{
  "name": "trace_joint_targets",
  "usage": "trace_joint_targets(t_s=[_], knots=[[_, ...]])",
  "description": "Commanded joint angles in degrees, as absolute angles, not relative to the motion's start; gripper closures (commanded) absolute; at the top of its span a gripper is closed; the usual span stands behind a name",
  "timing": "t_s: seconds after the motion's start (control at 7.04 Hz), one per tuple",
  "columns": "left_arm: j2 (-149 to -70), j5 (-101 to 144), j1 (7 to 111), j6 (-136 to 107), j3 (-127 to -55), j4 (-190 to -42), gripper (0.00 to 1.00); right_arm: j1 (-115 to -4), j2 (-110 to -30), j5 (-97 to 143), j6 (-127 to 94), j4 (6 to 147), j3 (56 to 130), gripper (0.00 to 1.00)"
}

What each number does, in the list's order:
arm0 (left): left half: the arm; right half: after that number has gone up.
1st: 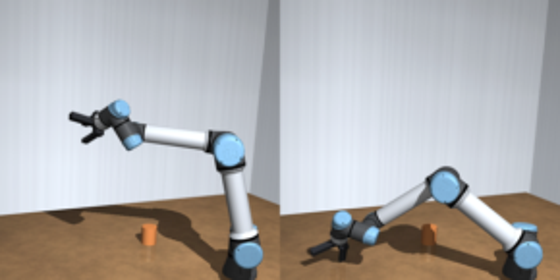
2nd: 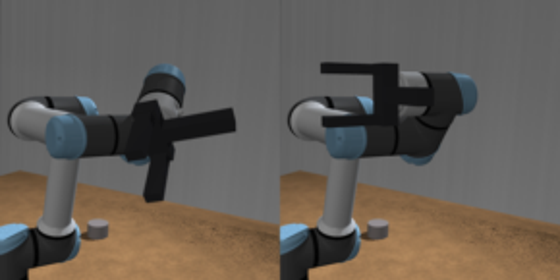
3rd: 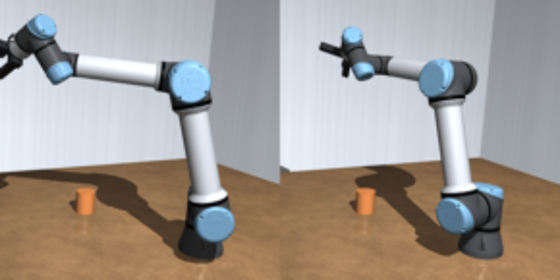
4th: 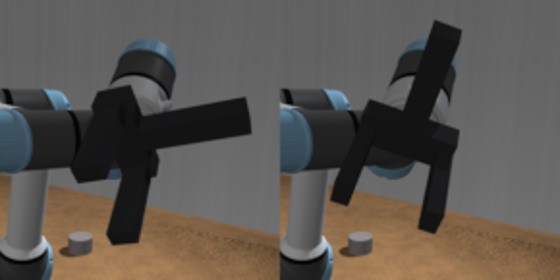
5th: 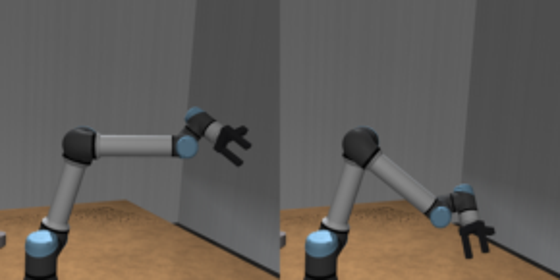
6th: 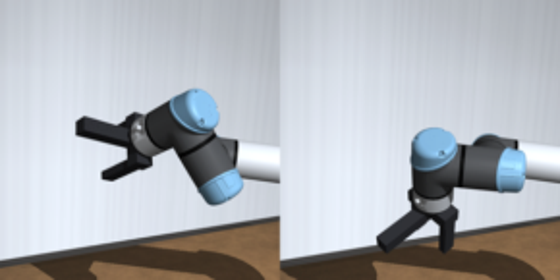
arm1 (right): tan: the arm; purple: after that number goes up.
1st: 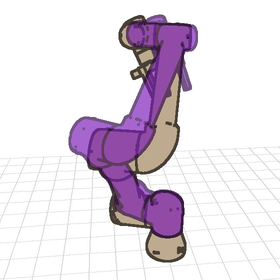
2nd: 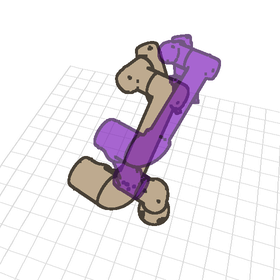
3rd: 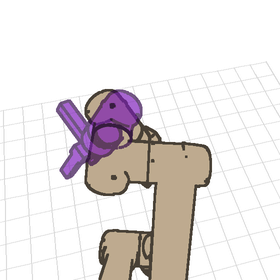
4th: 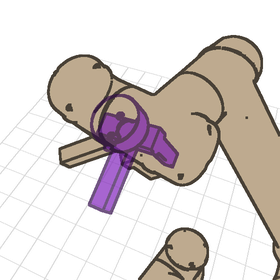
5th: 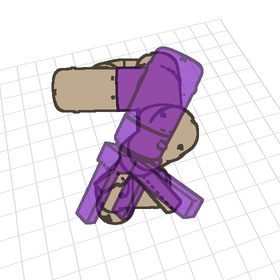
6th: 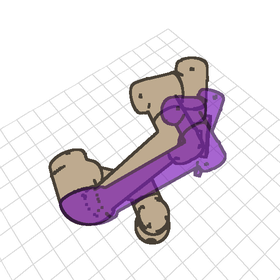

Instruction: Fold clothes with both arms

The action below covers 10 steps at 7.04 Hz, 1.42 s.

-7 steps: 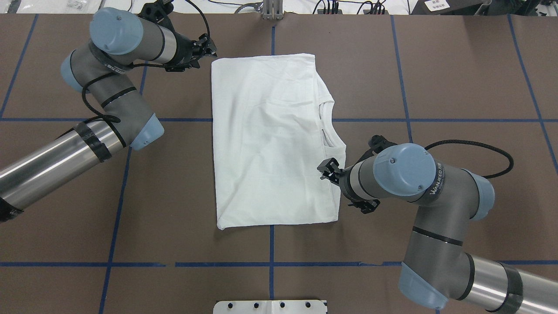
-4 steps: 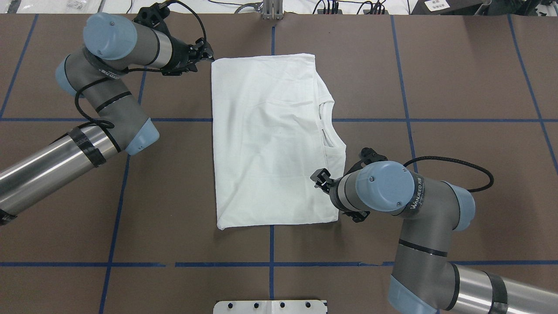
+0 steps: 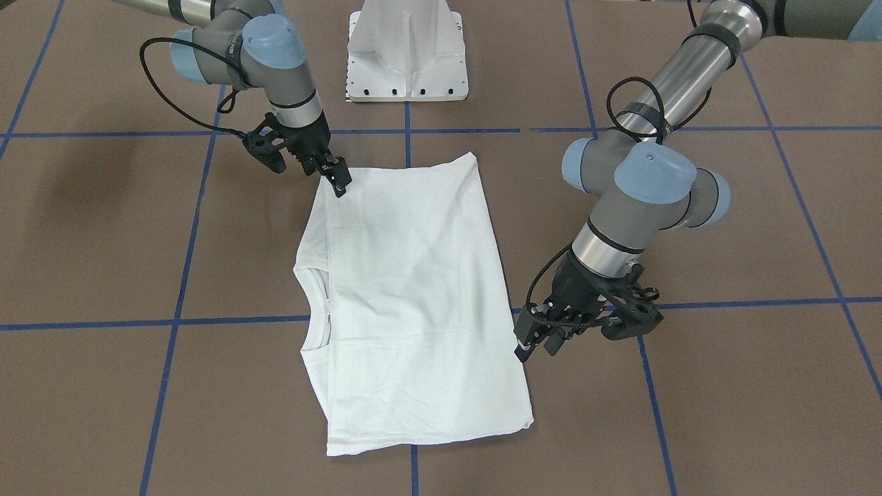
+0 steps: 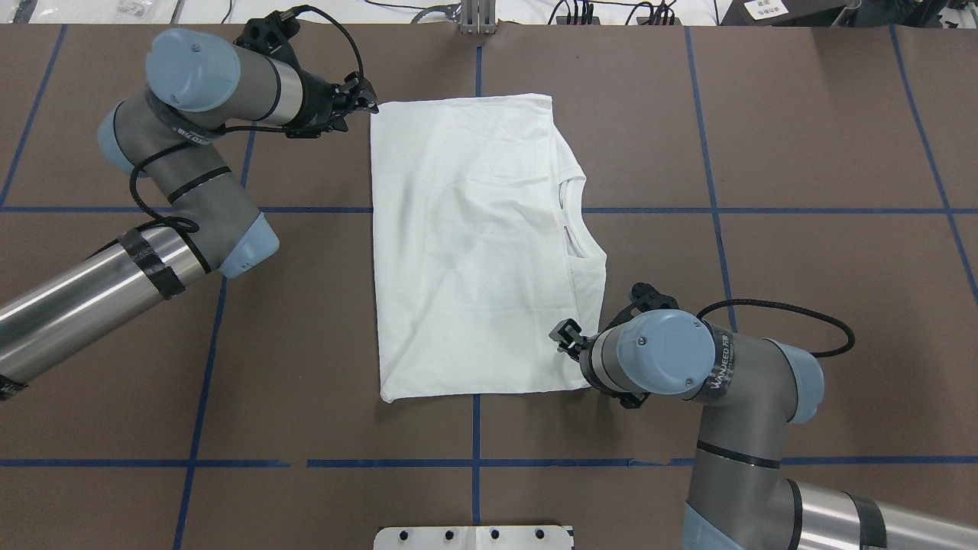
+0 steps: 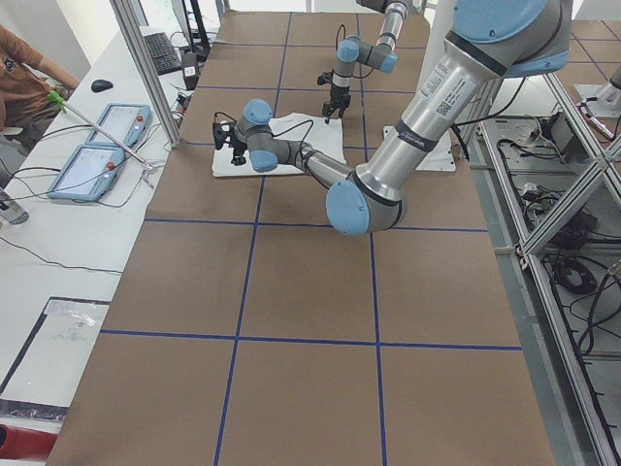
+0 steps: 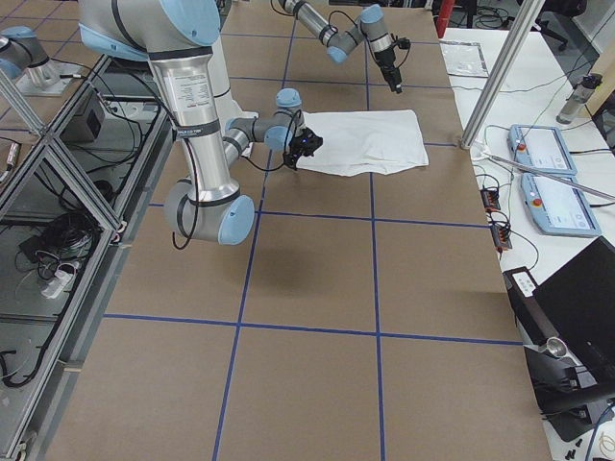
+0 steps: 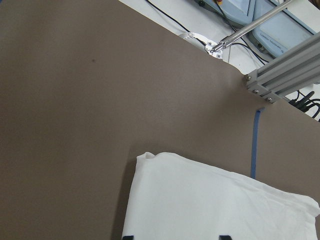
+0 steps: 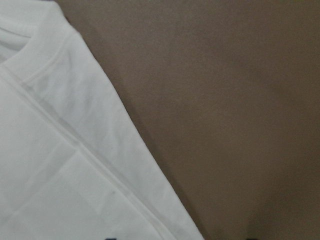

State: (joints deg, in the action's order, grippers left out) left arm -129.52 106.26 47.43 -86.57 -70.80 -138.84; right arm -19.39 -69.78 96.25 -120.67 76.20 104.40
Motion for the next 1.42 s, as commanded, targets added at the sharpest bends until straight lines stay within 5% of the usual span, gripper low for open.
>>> trace_joint_targets(t_s=[0.0, 0.14, 1.28], knots=[[-129.38, 106.26, 47.37, -86.57, -70.93, -138.87, 0.35, -19.25, -69.79, 96.33, -120.85, 76.20, 104.24, 0.70], [-129.46, 106.26, 47.37, -86.57, -70.93, -138.87, 0.35, -19.25, -69.79, 96.33, -120.85, 76.20, 104.33, 1.00], [-129.46, 106.26, 46.23, -88.94, -72.42, -138.87, 0.34, -19.51, -70.22, 96.42, -120.85, 76.90, 106.17, 1.00]])
